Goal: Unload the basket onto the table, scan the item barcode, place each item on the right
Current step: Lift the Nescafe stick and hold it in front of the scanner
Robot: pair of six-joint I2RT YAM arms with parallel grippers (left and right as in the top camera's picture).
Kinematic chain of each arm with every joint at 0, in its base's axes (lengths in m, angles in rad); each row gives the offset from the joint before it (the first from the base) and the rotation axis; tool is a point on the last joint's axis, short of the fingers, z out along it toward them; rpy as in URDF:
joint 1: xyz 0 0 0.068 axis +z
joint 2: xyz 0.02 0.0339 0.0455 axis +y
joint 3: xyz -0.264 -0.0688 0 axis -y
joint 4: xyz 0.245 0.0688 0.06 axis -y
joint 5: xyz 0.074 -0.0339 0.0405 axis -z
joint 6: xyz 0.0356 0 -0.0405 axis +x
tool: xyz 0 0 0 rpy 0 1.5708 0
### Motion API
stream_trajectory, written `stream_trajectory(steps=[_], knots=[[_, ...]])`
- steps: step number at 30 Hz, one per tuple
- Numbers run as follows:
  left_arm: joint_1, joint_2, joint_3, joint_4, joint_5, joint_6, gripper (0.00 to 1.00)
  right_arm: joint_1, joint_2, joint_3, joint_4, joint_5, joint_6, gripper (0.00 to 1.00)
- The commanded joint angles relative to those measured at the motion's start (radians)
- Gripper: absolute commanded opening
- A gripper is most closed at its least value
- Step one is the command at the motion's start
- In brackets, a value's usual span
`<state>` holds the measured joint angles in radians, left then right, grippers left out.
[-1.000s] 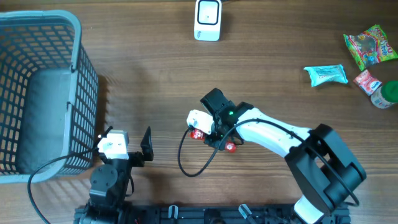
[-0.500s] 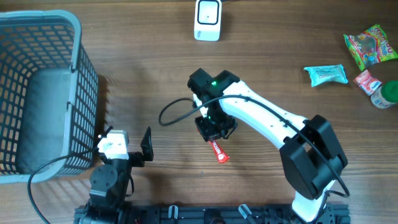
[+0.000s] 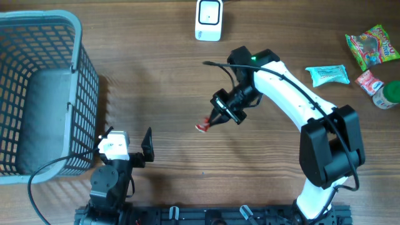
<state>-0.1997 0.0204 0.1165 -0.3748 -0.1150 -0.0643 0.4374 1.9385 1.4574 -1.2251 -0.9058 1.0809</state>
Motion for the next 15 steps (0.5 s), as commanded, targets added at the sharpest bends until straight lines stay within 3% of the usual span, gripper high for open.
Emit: stream_trajectory(steps=[1,3,5,8,10,15], knots=[[0.006,-0.006,-0.003,0.003,-0.013,0.016,1.0,-0.005,0.001,0.008,0.18,-0.312,-0.038,0.04],[0.006,-0.006,-0.003,0.003,-0.013,0.016,1.0,-0.005,0.001,0.008,0.352,-0.497,-0.056,0.04],[0.006,-0.006,-0.003,0.003,-0.013,0.016,1.0,-0.005,0.001,0.008,0.465,-0.612,0.06,0.04],[0.006,-0.006,-0.003,0.003,-0.013,0.016,1.0,-0.008,0.001,0.008,0.503,-0.644,0.306,0.04],[0.006,-0.006,-0.003,0.003,-0.013,0.016,1.0,-0.011,0.001,0.008,0.613,-0.636,0.419,0.04],[0.006,-0.006,-0.003,0.003,-0.013,0.016,1.0,-0.029,0.002,0.008,0.65,-0.577,0.717,0.04]])
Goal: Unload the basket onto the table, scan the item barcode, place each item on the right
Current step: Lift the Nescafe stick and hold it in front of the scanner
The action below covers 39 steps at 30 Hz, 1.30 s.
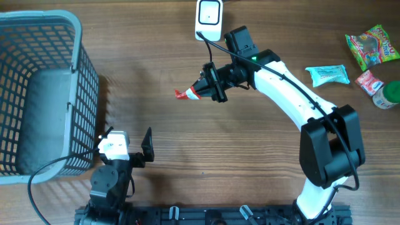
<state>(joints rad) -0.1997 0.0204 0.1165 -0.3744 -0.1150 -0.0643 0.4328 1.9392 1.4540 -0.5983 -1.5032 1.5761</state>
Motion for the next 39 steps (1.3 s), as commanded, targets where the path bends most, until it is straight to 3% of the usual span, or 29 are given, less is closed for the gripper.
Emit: stream_trajectory(steps=[1,3,7,12,29,32,34,37,39], knots=[[0.006,-0.006,-0.003,0.003,-0.013,0.015,1.0,-0.045,0.001,0.011,0.017,0.124,0.282,0.04],[0.006,-0.006,-0.003,0.003,-0.013,0.016,1.0,-0.086,0.001,0.01,-0.02,0.367,0.403,0.05],[0.006,-0.006,-0.003,0.003,-0.013,0.016,1.0,-0.127,0.001,0.01,-0.04,0.436,0.425,0.05],[0.006,-0.006,-0.003,0.003,-0.013,0.016,1.0,-0.149,0.002,0.01,-0.229,0.568,0.492,0.05],[0.006,-0.006,-0.003,0.003,-0.013,0.016,1.0,-0.178,0.003,0.01,-0.281,0.219,0.463,0.05],[0.006,-0.006,-0.003,0.003,-0.013,0.016,1.0,-0.177,0.003,0.01,-0.134,0.375,0.257,0.05],[0.006,-0.006,-0.003,0.003,-0.013,0.016,1.0,-0.18,0.003,0.01,0.118,0.457,-0.004,0.04],[0.006,-0.006,-0.003,0.003,-0.013,0.016,1.0,-0.17,0.003,0.01,0.465,0.631,-0.035,0.05],[0.006,-0.006,-0.003,0.003,-0.013,0.016,1.0,-0.161,0.003,0.01,0.567,0.734,-0.033,0.04]])
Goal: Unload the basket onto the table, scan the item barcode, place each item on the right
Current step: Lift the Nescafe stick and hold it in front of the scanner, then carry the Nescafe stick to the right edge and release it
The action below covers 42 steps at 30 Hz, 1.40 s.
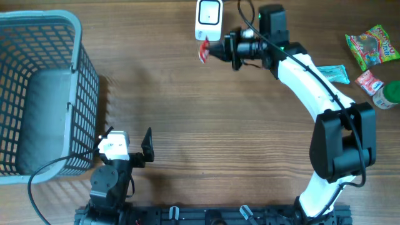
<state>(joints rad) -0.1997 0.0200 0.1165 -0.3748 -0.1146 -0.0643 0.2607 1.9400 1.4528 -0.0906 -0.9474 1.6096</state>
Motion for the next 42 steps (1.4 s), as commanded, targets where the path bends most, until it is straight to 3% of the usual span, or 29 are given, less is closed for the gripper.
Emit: stream_trajectory(steps=[1,3,5,8,11,15,21,30,32,35,37,42], knots=[[0.006,-0.006,-0.003,0.003,-0.013,0.016,1.0,0.011,0.011,0.011,0.097,0.233,-0.089,0.05],[0.006,-0.006,-0.003,0.003,-0.013,0.016,1.0,0.01,0.09,0.024,0.212,0.275,-0.118,0.05],[0.006,-0.006,-0.003,0.003,-0.013,0.016,1.0,0.011,0.202,0.112,0.219,0.282,-0.131,0.05],[0.006,-0.006,-0.003,0.003,-0.013,0.016,1.0,0.014,0.367,0.327,0.178,0.321,-0.186,0.05],[0.006,-0.006,-0.003,0.003,-0.013,0.016,1.0,0.027,0.48,0.533,0.021,0.477,-0.306,0.05],[0.006,-0.006,-0.003,0.003,-0.013,0.016,1.0,0.052,0.513,0.547,0.018,0.602,-0.324,0.05],[0.006,-0.006,-0.003,0.003,-0.013,0.016,1.0,0.066,0.577,0.548,0.031,0.608,-0.326,0.05],[0.006,-0.006,-0.003,0.003,-0.013,0.015,1.0,0.056,0.518,0.559,0.078,0.391,-0.35,0.05],[0.006,-0.006,-0.003,0.003,-0.013,0.016,1.0,0.044,0.428,0.559,-0.053,0.381,-0.355,0.05],[0.006,-0.006,-0.003,0.003,-0.013,0.016,1.0,0.001,0.289,0.559,-0.308,0.456,-0.49,0.04],[0.006,-0.006,-0.003,0.003,-0.013,0.016,1.0,-0.064,0.185,0.559,-0.545,0.562,-0.628,0.05],[0.006,-0.006,-0.003,0.003,-0.013,0.016,1.0,-0.335,0.086,0.556,-1.154,0.941,-0.774,0.05]])
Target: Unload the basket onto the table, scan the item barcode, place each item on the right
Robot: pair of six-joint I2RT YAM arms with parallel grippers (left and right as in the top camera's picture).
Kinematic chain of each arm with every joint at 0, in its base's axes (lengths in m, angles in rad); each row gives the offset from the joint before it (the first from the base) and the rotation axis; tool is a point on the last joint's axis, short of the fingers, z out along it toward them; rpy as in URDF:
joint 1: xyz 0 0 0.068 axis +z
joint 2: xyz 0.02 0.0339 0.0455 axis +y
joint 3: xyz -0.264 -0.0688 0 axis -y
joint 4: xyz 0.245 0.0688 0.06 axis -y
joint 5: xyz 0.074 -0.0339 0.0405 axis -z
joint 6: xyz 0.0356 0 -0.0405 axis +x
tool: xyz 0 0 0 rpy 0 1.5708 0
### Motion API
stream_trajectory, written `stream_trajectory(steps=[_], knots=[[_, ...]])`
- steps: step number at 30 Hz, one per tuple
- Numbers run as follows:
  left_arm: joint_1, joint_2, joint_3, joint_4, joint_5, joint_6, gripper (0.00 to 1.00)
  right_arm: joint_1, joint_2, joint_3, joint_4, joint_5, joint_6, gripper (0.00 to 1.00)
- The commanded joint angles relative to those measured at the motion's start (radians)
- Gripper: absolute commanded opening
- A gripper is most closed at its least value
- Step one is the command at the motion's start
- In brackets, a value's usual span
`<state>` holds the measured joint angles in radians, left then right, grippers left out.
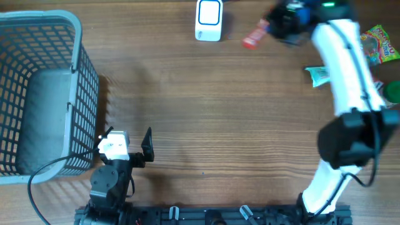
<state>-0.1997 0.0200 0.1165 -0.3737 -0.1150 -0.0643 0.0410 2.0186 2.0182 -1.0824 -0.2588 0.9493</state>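
A small red packet [251, 39] hangs above the table at the back, to the right of the white barcode scanner [208, 20]. My right gripper [265, 29] is shut on the packet's right end; the arm is blurred by motion and reaches in from the right. About 70 px of bare table lie between the packet and the scanner. My left gripper [147, 144] rests at the front left beside the basket, far from both, and its jaws cannot be made out.
A large grey mesh basket [78, 69] fills the left side. At the right edge lie a green snack bag [377, 39] and a pale blue packet [317, 75], both partly covered by the right arm.
My right gripper has moved right with the red packet, from just beside the scanner's lower right corner to a spot well to its right. The left arm has not moved.
My right gripper held the red packet low over the middle of the table. Then it held it farther back and to the left, below the scanner. Then the packet was right at the scanner's edge, and now it is off to the scanner's right.
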Motion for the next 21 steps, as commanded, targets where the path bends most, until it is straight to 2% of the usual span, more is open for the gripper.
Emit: stream_trajectory(steps=[1,3,5,8,9,10,12,13,14,15,16,18,21], knots=[[0.006,-0.006,-0.003,0.002,-0.013,0.016,1.0,-0.167,0.008,-0.027,-0.25,0.327,-0.115,0.05],[0.006,-0.006,-0.003,0.002,-0.013,0.016,1.0,-0.233,0.008,-0.082,-0.347,0.461,-0.092,0.05],[0.006,-0.006,-0.003,0.002,-0.013,0.016,1.0,-0.31,0.008,-0.2,-0.373,0.542,-0.005,0.05],[0.006,-0.006,-0.003,0.002,-0.013,0.016,1.0,-0.425,0.008,-0.377,-0.294,0.554,0.004,0.05],[0.006,-0.006,-0.003,0.002,-0.013,0.016,1.0,-0.458,0.008,-0.422,-0.259,0.554,0.003,0.1],[0.006,-0.006,-0.003,0.002,-0.013,0.016,1.0,-0.497,0.008,-0.449,-0.237,0.554,0.004,0.05],[0.006,-0.006,-0.003,0.002,-0.013,0.016,1.0,-0.554,0.006,-0.434,-0.208,0.554,-0.029,0.05],[0.006,-0.006,-0.003,0.002,-0.013,0.016,1.0,-0.573,0.006,-0.401,-0.196,0.545,-0.081,0.52],[0.006,-0.006,-0.003,0.002,-0.013,0.016,1.0,-0.579,0.004,-0.348,-0.209,0.524,-0.147,0.84],[0.006,-0.006,-0.003,0.002,-0.013,0.016,1.0,-0.576,-0.005,-0.319,-0.224,0.514,-0.169,0.92],[0.006,-0.006,-0.003,0.002,-0.013,0.016,1.0,-0.563,-0.034,-0.291,-0.248,0.507,-0.188,0.96],[0.006,-0.006,-0.003,0.002,-0.013,0.016,1.0,-0.52,-0.139,-0.284,-0.244,0.428,-0.245,0.99],[0.006,-0.006,-0.003,0.002,-0.013,0.016,1.0,-0.402,-0.393,-0.284,-0.212,0.28,-0.373,1.0]])
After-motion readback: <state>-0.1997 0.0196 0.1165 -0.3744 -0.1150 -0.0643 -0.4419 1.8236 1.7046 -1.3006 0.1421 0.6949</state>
